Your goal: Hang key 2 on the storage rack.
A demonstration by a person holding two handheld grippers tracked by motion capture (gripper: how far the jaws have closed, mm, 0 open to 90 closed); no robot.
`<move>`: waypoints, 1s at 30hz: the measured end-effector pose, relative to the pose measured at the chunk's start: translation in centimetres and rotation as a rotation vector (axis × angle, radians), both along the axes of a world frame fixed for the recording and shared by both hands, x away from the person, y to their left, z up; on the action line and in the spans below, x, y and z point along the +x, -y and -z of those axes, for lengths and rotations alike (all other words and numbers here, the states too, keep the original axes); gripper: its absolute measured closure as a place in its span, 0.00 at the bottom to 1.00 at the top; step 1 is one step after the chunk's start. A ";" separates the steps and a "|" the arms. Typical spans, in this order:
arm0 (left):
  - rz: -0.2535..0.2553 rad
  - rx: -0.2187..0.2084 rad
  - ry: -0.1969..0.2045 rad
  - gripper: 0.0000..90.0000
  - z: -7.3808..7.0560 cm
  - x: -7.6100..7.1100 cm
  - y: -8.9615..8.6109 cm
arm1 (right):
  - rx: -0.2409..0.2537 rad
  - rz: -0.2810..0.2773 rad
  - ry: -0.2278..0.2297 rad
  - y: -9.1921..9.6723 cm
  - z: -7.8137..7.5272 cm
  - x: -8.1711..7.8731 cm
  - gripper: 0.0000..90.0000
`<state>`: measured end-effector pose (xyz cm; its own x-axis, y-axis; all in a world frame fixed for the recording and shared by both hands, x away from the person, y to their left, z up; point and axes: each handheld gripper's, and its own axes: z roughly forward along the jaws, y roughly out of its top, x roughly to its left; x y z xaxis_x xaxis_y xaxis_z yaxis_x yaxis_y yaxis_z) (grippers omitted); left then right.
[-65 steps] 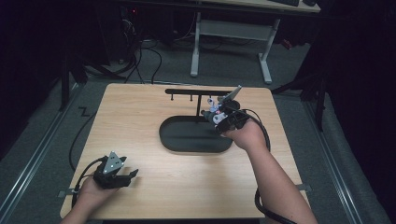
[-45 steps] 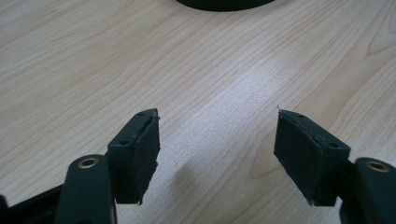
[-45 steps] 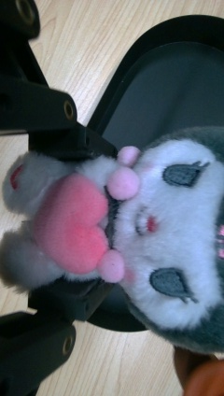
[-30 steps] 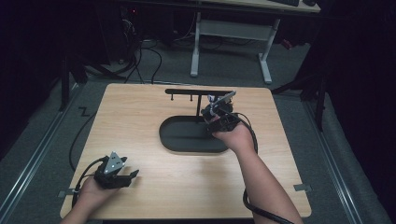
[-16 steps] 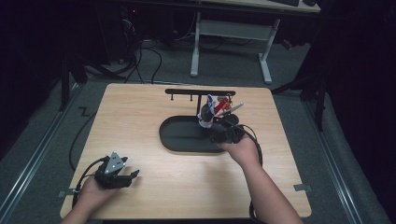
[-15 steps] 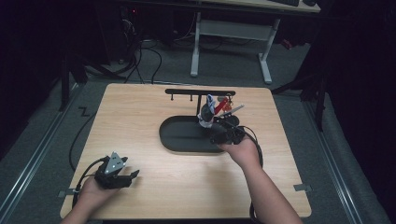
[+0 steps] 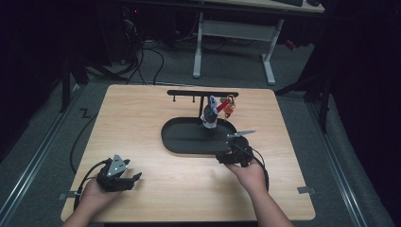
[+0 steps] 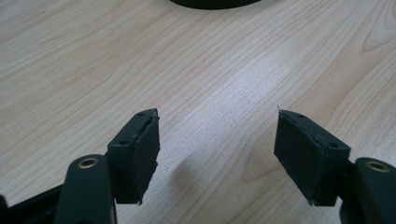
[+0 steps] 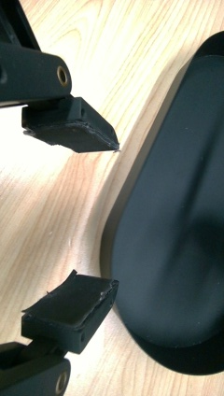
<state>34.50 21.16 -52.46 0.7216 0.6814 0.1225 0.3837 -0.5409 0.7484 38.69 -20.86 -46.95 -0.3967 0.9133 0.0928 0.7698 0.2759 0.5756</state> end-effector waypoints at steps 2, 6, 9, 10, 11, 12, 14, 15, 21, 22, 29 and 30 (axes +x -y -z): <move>0.002 0.003 -0.002 0.35 0.0 0.0 0.0 | -0.005 0.001 0.020 0.1 0.4 -0.5 0.31; 0.008 0.002 0.000 0.35 0.0 -0.1 0.2 | -0.005 -0.004 0.065 0.5 1.4 -1.9 0.28; 0.013 0.002 -0.001 0.35 -0.1 -0.2 0.4 | -0.005 -0.016 0.098 0.6 2.1 -2.9 0.26; 0.016 0.002 0.001 0.35 -0.1 -0.3 0.4 | -0.007 -0.015 0.112 0.6 2.5 -3.3 0.25; 0.019 0.004 0.000 0.35 -0.1 -0.3 0.5 | -0.007 -0.012 0.118 0.7 2.7 -3.7 0.23; 0.024 0.004 0.000 0.35 -0.1 -0.4 0.6 | -0.004 -0.015 0.128 0.7 3.0 -4.1 0.23; 0.031 0.006 0.001 0.35 -0.1 -0.6 0.8 | 0.000 -0.010 0.149 0.9 3.4 -4.9 0.20; 0.035 0.005 0.003 0.35 -0.2 -0.7 1.0 | -0.002 0.003 0.159 1.0 3.5 -5.3 0.19; 0.062 -0.019 0.001 0.35 -0.5 -1.4 1.8 | 0.007 0.039 0.240 2.0 3.9 -7.5 0.15; 0.067 -0.022 0.000 0.35 -0.4 -1.5 2.0 | 0.008 0.047 0.261 2.1 3.9 -8.0 0.15; 0.089 -0.001 -0.011 0.34 0.0 -1.6 3.1 | 0.046 0.084 0.325 3.2 4.1 -9.8 0.15; 0.088 0.001 -0.013 0.34 0.0 -1.6 3.1 | 0.080 0.081 0.308 3.2 4.3 -9.6 0.15</move>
<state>32.94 18.08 -52.46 0.7800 0.6154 0.1133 0.3444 -0.5732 0.7435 29.06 -24.03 -51.22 -0.3432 0.9378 0.0526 0.5740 0.1650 0.8021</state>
